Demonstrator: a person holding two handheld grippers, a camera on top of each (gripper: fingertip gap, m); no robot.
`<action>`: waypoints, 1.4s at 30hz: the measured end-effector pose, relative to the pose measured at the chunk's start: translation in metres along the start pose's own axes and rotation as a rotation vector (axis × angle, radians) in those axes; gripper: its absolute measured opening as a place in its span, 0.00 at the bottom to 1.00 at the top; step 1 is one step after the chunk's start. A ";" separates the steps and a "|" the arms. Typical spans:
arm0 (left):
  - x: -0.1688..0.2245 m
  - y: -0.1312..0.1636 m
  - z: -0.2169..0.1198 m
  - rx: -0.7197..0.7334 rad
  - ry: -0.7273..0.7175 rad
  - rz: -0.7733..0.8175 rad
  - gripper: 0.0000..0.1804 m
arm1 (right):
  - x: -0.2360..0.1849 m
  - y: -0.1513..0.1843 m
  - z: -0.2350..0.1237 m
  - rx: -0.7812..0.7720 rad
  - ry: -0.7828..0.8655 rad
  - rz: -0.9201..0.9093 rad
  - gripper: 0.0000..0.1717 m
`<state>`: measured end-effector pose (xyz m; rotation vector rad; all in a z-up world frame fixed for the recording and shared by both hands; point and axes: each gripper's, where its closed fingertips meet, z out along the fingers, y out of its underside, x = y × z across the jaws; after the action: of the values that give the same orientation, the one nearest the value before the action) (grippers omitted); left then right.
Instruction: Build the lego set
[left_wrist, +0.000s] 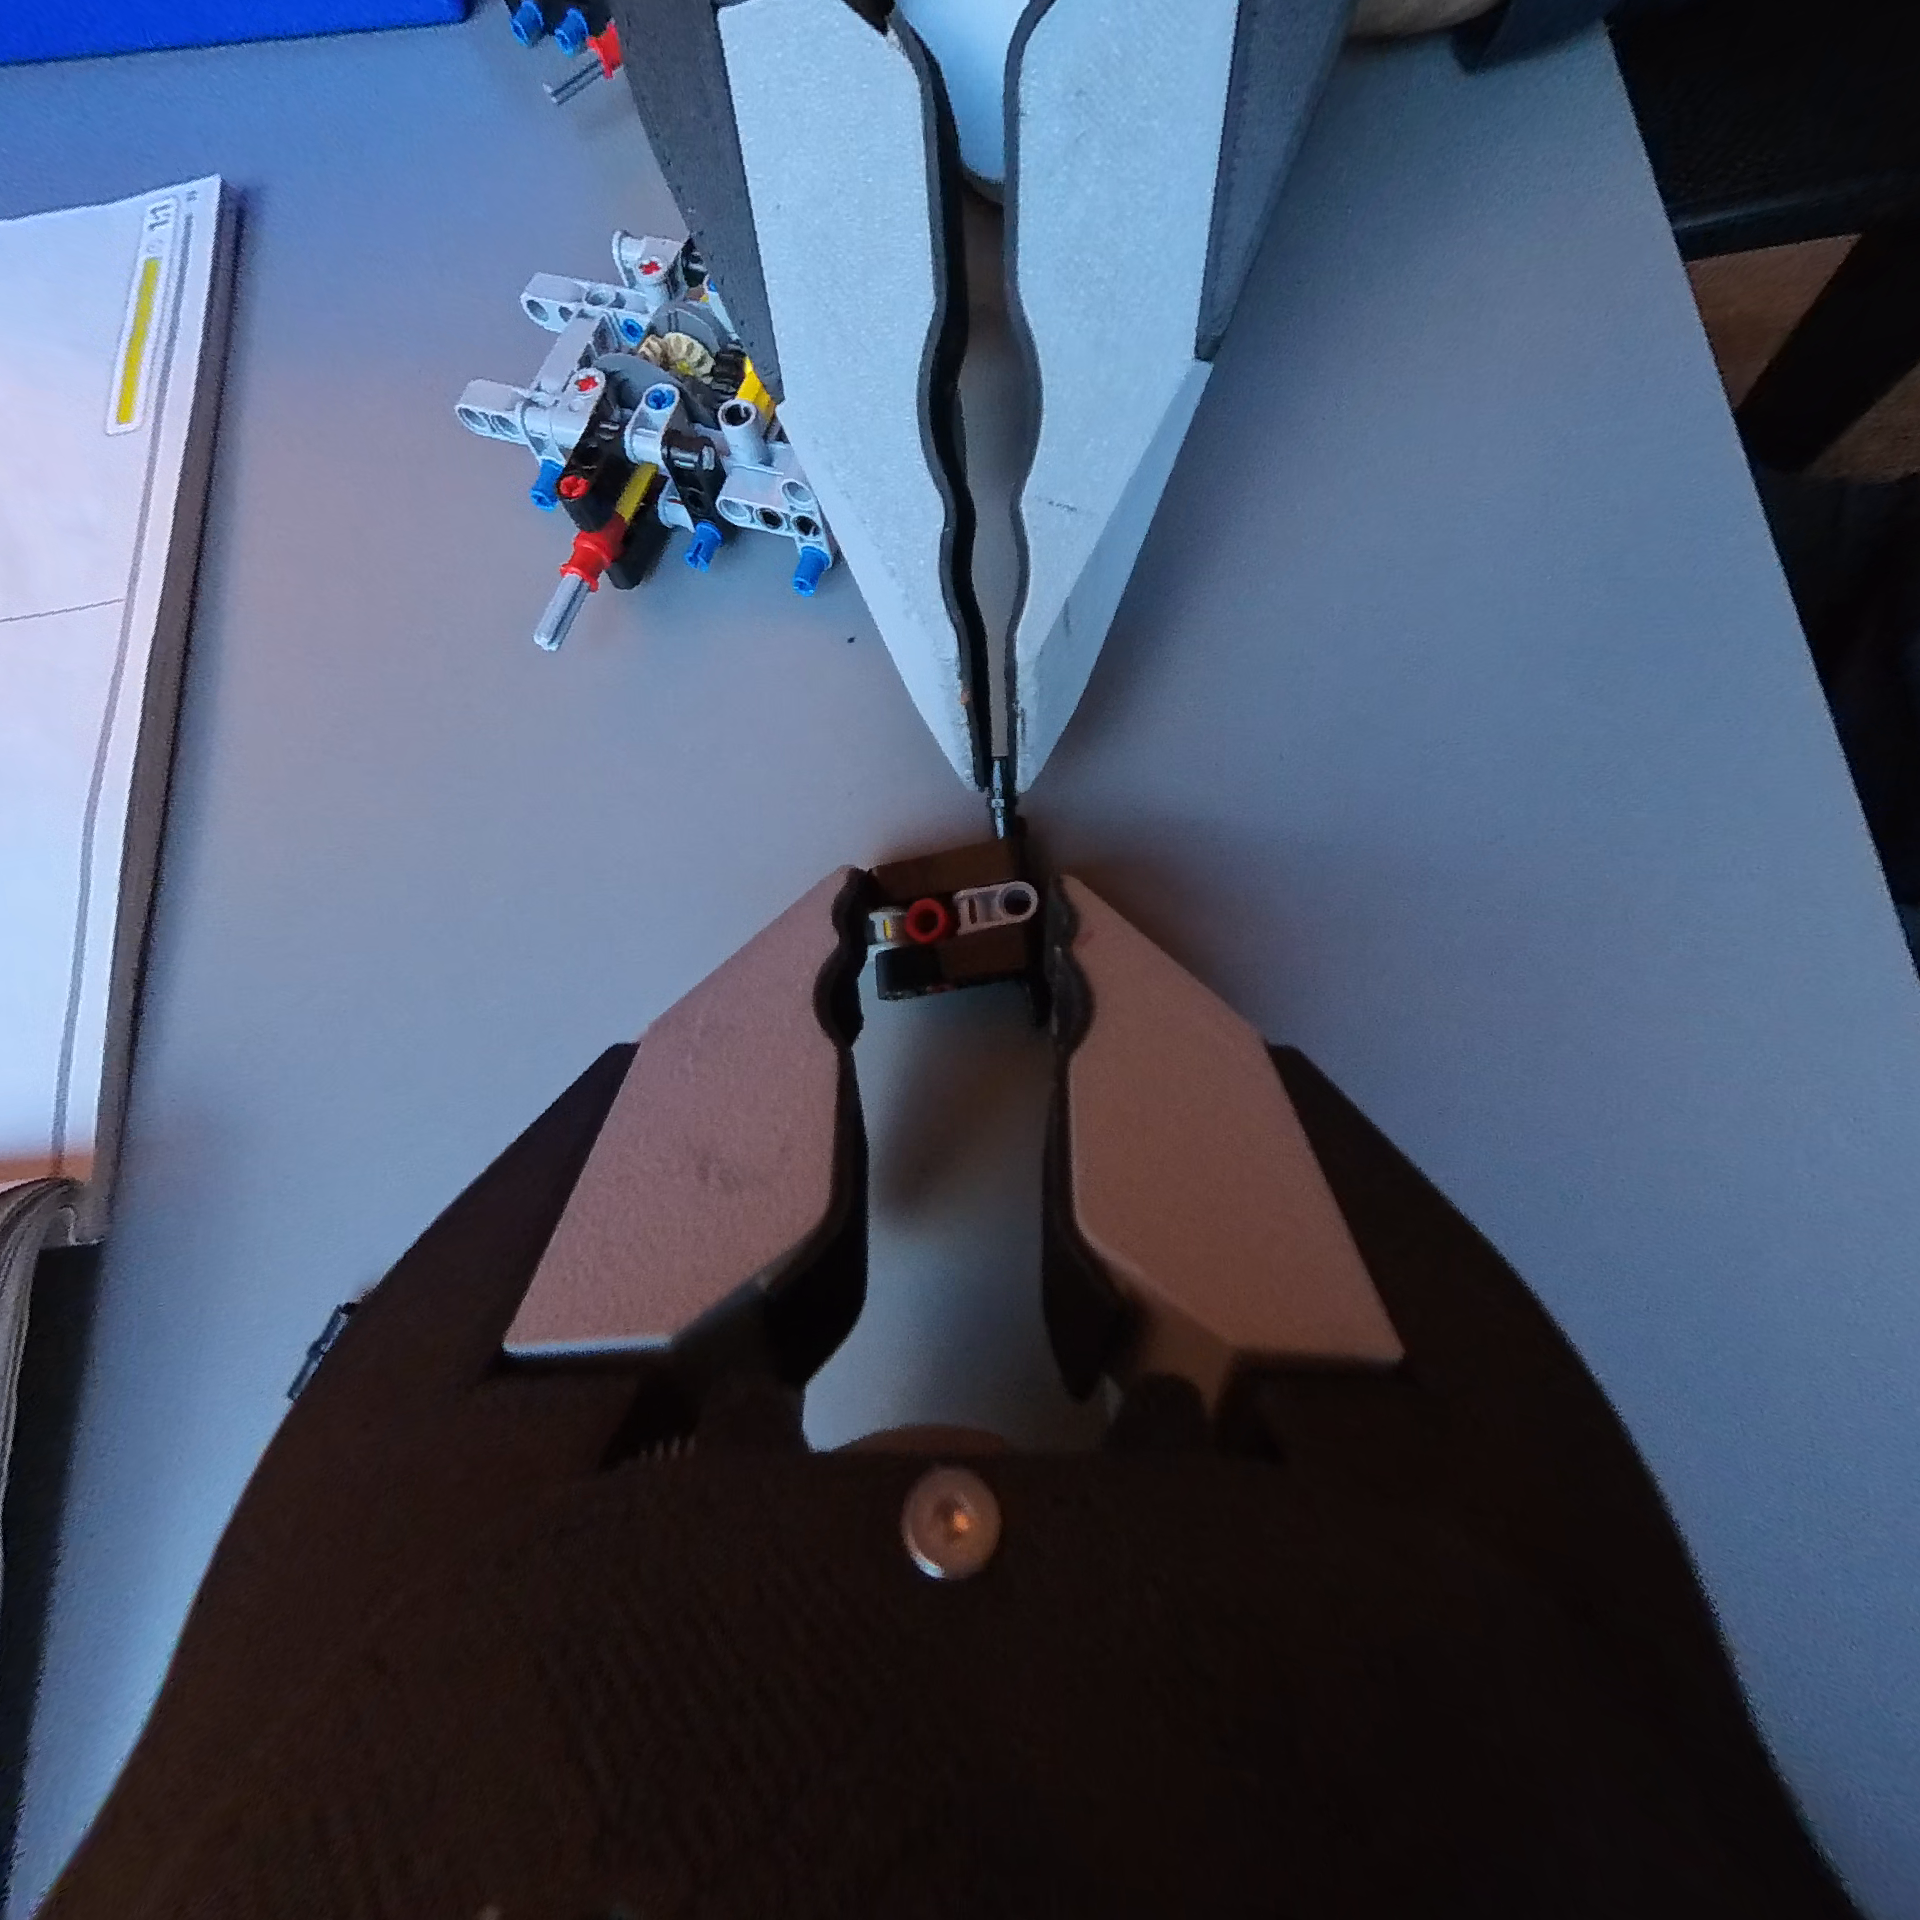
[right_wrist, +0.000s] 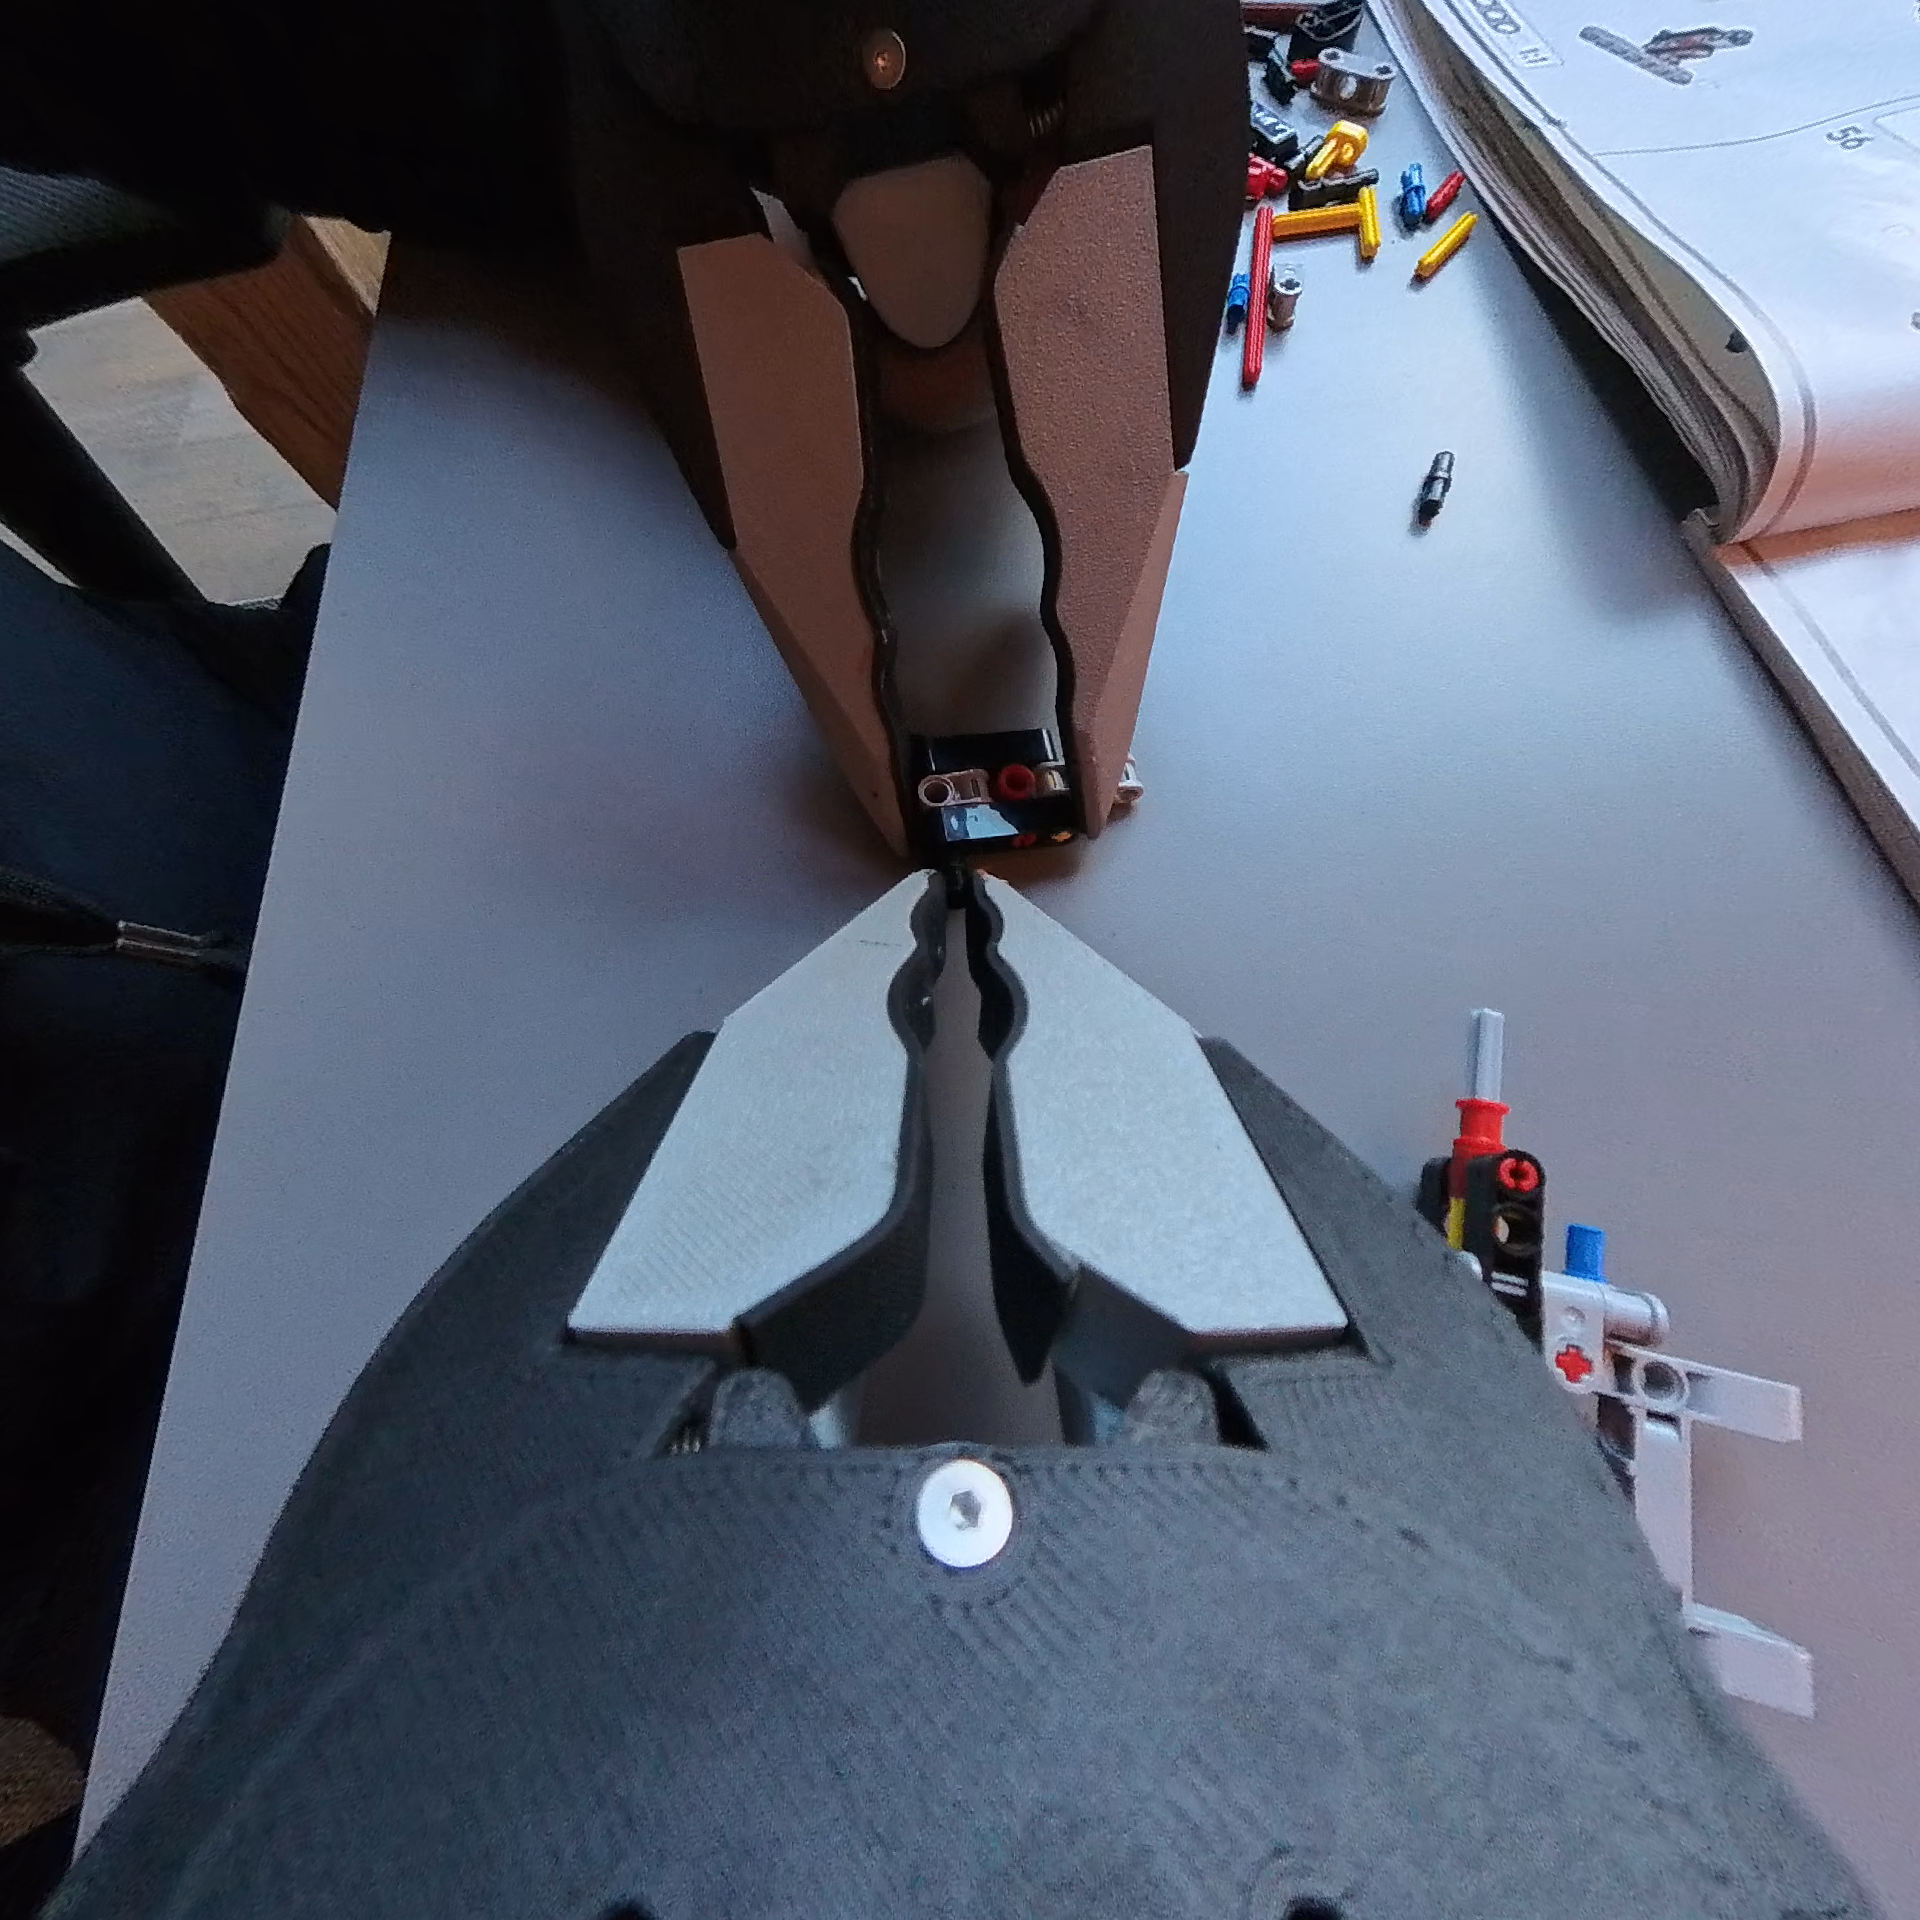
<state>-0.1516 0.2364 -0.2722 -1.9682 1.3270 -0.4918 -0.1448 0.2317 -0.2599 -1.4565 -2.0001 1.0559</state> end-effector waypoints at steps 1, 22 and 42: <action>0.000 0.000 0.000 0.000 0.000 0.009 0.17 | 0.000 0.000 0.000 0.000 -0.001 0.003 0.00; 0.004 0.004 -0.004 0.006 0.033 0.037 0.17 | -0.006 0.004 0.009 -0.057 0.007 -0.004 0.00; 0.006 0.003 -0.005 0.004 0.033 0.061 0.17 | -0.007 0.001 0.008 -0.045 -0.004 -0.004 0.00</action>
<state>-0.1544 0.2285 -0.2718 -1.9184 1.4011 -0.4998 -0.1476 0.2224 -0.2652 -1.4735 -2.0407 1.0194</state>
